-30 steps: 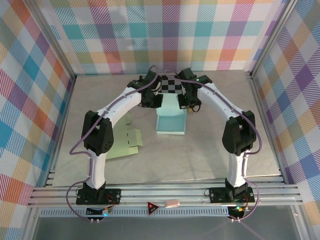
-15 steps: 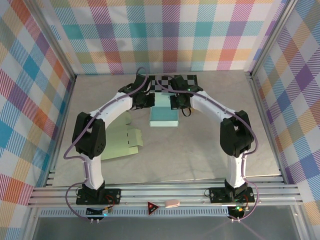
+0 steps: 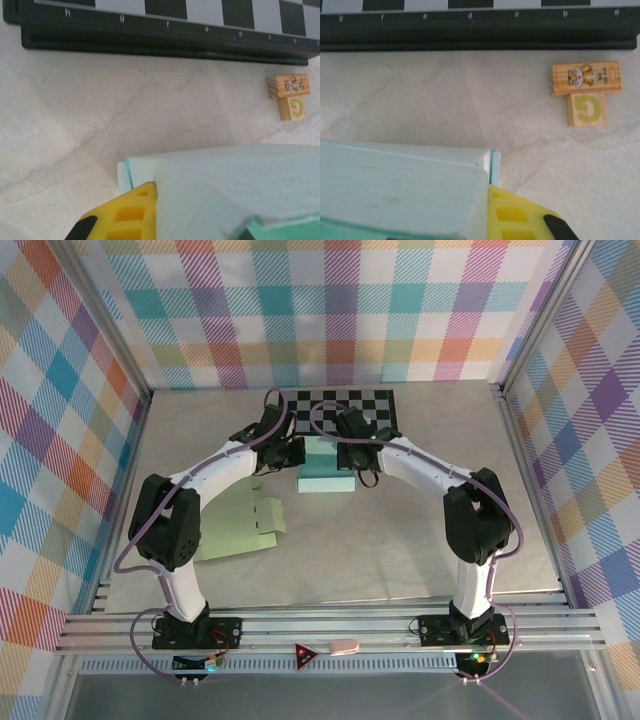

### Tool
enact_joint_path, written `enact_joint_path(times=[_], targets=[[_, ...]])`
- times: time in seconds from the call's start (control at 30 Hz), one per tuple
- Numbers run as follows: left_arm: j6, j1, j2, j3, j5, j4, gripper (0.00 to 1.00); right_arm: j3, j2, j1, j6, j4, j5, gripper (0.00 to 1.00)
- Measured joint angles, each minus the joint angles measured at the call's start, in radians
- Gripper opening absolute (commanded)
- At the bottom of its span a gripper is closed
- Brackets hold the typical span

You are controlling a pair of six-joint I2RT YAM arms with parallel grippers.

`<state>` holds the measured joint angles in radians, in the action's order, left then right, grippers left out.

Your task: Fold the paper box

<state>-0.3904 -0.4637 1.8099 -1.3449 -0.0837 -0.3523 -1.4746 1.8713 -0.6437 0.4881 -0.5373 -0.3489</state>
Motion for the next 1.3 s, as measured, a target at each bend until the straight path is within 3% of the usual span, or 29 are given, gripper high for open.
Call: enact_joint_path(times=[0.2, 0.5, 0.87, 1.13, 1.3], targets=[[-0.027, -0.015, -0.057, 0.115, -0.016, 0.078, 0.00, 0.127, -0.068, -0.034, 0.006, 0.067, -0.024, 0.00], [-0.041, -0.034, -0.080, 0.166, -0.003, 0.127, 0.00, 0.136, -0.082, -0.038, 0.013, 0.057, -0.040, 0.00], [-0.041, -0.066, -0.085, 0.177, 0.035, 0.119, 0.00, 0.067, -0.113, -0.041, 0.138, -0.076, 0.061, 0.43], [-0.043, -0.086, -0.086, 0.177, 0.070, 0.116, 0.00, 0.064, -0.222, -0.044, 0.315, -0.159, 0.200, 0.51], [-0.044, -0.093, -0.086, 0.175, 0.082, 0.115, 0.00, 0.059, -0.274, -0.045, 0.453, -0.218, 0.213, 0.60]])
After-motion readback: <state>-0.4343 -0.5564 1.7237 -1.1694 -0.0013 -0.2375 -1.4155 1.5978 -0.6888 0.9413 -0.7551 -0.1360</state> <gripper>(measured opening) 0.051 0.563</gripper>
